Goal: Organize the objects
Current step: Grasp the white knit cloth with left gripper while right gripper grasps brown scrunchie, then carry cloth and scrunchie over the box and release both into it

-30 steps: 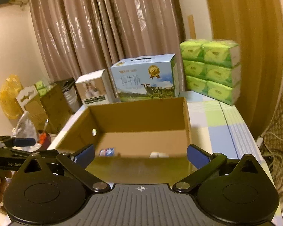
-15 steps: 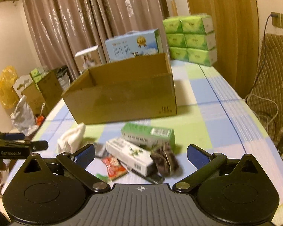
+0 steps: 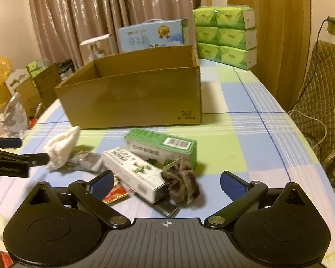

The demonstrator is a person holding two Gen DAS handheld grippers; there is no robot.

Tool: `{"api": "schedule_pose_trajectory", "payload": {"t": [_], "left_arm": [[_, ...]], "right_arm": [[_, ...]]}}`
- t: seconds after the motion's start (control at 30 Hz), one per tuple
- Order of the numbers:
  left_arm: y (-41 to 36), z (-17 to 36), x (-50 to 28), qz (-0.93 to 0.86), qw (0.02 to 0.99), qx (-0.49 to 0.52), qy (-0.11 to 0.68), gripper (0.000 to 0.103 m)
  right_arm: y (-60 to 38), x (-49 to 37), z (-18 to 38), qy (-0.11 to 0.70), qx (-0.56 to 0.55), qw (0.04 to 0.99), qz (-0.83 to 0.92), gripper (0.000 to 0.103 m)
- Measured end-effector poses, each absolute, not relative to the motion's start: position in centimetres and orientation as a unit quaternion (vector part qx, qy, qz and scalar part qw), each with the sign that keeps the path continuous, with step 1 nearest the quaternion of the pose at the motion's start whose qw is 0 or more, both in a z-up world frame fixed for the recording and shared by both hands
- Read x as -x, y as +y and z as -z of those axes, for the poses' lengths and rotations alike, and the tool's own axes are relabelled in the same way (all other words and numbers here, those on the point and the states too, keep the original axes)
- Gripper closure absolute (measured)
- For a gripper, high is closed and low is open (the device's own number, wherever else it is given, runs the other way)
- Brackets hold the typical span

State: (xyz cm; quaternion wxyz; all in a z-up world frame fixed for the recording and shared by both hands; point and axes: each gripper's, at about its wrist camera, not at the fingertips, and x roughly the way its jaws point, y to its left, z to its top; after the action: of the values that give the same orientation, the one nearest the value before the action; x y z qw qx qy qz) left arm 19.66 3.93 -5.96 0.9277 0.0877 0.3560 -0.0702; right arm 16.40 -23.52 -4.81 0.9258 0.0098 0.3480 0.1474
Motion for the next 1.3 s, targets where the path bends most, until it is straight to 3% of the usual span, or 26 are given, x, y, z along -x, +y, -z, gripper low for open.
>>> {"api": "schedule_pose_trajectory", "payload": {"t": [0.37, 0.43, 0.5, 0.6, 0.83, 0.97, 1.3], "left_arm": [[4.3, 7.6, -22.7, 0.082, 0.919, -0.069, 0.380, 0.012], [4.1, 8.0, -23.0, 0.084, 0.916, -0.076, 0.385, 0.013], [4.0, 8.4, -23.4, 0.084, 0.913, -0.080, 0.391, 0.017], [3.8, 8.9, -23.8, 0.078, 0.908, -0.090, 0.401, 0.028], [3.5, 8.9, -24.0, 0.078, 0.900, -0.110, 0.414, 0.064], [3.7, 8.1, -23.5, 0.072, 0.900, -0.101, 0.419, 0.069], [2.9, 4.6, -20.4, 0.078, 0.916, -0.077, 0.385, 0.069]], "right_arm": [[-25.0, -19.9, 8.2, 0.406, -0.032, 0.904, -0.130, 0.048], [-25.1, -20.1, 8.3, 0.409, -0.033, 0.903, -0.127, 0.063], [-25.1, -20.3, 8.6, 0.421, -0.037, 0.897, -0.128, 0.074], [-24.8, -20.1, 8.6, 0.422, -0.027, 0.897, -0.128, 0.082], [-24.2, -19.6, 8.1, 0.408, -0.006, 0.905, -0.119, 0.088], [-24.3, -19.2, 7.3, 0.397, -0.006, 0.912, -0.108, 0.089], [-24.0, -17.6, 4.8, 0.365, -0.015, 0.923, -0.125, 0.089]]}}
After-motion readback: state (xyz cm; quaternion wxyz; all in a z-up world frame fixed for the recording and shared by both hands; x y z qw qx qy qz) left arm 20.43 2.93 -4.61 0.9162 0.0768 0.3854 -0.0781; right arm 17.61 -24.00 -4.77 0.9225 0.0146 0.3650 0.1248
